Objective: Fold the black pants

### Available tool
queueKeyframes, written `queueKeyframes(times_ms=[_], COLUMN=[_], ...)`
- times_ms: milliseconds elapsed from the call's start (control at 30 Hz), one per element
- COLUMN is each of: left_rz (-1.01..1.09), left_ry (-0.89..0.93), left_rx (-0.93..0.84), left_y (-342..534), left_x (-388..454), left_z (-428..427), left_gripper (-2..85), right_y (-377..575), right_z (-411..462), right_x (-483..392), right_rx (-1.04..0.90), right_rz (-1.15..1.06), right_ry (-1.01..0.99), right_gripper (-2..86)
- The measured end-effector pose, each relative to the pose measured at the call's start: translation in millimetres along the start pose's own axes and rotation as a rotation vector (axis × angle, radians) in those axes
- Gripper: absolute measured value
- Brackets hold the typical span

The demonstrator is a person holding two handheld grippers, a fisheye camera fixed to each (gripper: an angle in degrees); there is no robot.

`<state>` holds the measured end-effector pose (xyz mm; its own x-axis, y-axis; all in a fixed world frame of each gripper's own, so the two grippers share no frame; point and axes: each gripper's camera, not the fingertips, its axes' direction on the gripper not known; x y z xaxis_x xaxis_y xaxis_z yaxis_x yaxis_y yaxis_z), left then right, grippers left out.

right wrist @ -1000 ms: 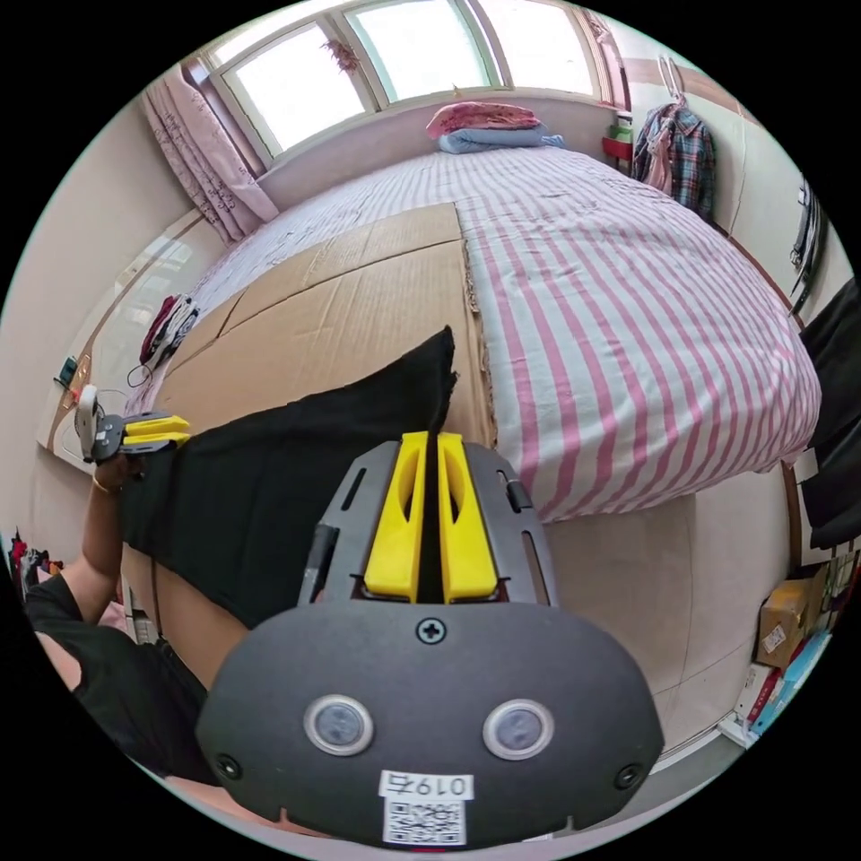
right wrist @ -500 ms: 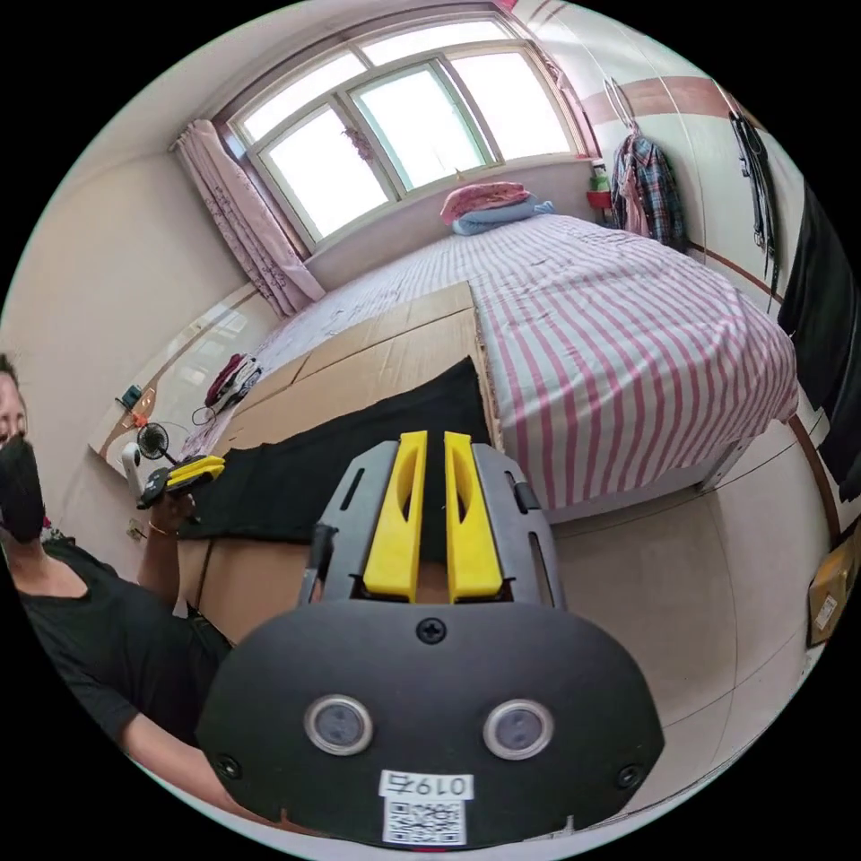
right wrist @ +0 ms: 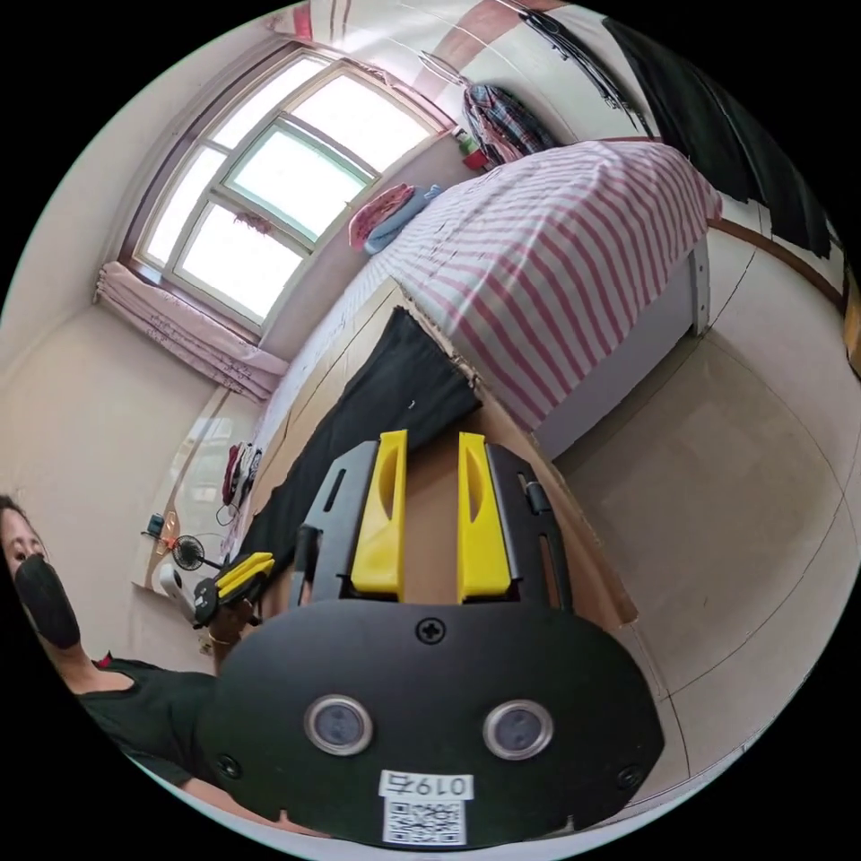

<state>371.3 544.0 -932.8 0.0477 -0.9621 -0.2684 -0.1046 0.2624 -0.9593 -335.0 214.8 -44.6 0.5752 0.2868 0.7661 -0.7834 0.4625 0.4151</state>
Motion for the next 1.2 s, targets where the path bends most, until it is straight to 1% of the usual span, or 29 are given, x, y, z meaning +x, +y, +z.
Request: queueKeyframes(times_ms=[100,200,300,367,400,433,467,500,533,567,633,700,767,933,1100,1167,1200], left_rz=[0.003,0.002,-0.012,-0.015,-0.014,-0.012,-0.009,-0.006,-0.005,-0.006,-0.009,-0.01,-0.008,-0.005,-0.007,-0.008,-0.012], left_ry=[0.013,0.02,0.036,0.038,0.036,0.035,0.034,0.034,0.034,0.034,0.036,0.036,0.036,0.052,0.056,0.058,0.062], left_rx=[-0.009,-0.015,-0.015,-0.015,-0.016,-0.016,-0.017,-0.018,-0.018,-0.017,-0.016,-0.016,-0.017,-0.015,-0.016,-0.015,-0.014], left_y=[0,-2,-2,-3,-4,-5,-6,-8,-8,-9,-10,-13,-15,-22,-31,-34,-36], left_x=[4,7,8,10,12,13,15,17,18,19,21,24,26,30,36,38,39], left_z=[-7,-13,-19,-23,-25,-26,-29,-31,-32,-35,-38,-43,-45,-52,-59,-62,-63], left_gripper=[1.0,1.0,1.0,1.1,1.2,1.2,1.3,1.3,1.3,1.4,1.4,1.4,1.4,1.3,1.3,1.3,1.3], right_y=[5,9,18,31,35,44,49,51,55,58,65,71,79,92,109,117,118], right_z=[5,13,13,11,14,24,40,49,67,82,97,104,104,116,128,132,133], right_x=[-1,-11,-35,-74,-87,-111,-131,-139,-150,-158,-165,-170,-174,-176,-187,-195,-195], right_rx=[0.01,-0.018,-0.021,0.034,0.048,0.047,0.001,-0.025,-0.049,-0.05,-0.033,-0.033,-0.03,-0.083,-0.091,-0.087,-0.086], right_rz=[0.017,-0.005,-0.065,-0.206,-0.261,-0.379,-0.472,-0.504,-0.542,-0.563,-0.581,-0.576,-0.55,-0.526,-0.543,-0.567,-0.565], right_ry=[-0.003,0.063,0.203,0.407,0.433,0.446,0.464,0.484,0.556,0.645,0.718,0.69,0.62,0.601,0.637,0.706,0.731], right_gripper=[6.6,3.7,4.4,2.6,1.8,0.8,0.1,0.0,-0.2,-0.3,-0.3,0.2,2.2,5.6,4.2,0.4,0.1])
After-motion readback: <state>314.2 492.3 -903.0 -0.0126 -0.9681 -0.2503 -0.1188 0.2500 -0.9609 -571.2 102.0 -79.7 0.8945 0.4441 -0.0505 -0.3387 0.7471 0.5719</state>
